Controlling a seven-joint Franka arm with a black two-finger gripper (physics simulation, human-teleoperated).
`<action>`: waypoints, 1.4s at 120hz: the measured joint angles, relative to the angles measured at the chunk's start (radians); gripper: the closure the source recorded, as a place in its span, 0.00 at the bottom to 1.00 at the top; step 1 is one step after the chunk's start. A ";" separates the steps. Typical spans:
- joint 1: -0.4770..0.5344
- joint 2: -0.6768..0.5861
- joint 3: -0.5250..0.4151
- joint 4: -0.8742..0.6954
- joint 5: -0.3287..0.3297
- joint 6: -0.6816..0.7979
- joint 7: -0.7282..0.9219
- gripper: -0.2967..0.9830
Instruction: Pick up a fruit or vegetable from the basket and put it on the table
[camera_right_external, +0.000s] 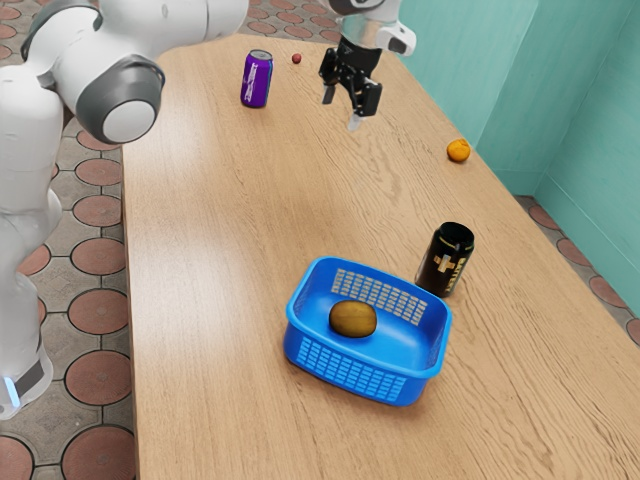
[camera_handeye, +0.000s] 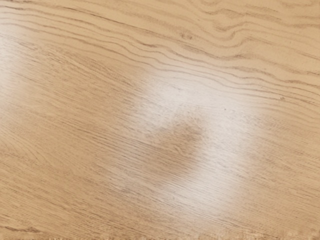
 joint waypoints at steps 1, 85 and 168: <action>0.000 0.000 0.000 0.000 -0.001 -0.001 0.002 0.23; -0.564 -0.131 -0.074 -0.039 0.218 -0.069 -0.190 0.23; -0.683 -0.128 -0.074 -0.425 0.273 0.196 -0.605 0.25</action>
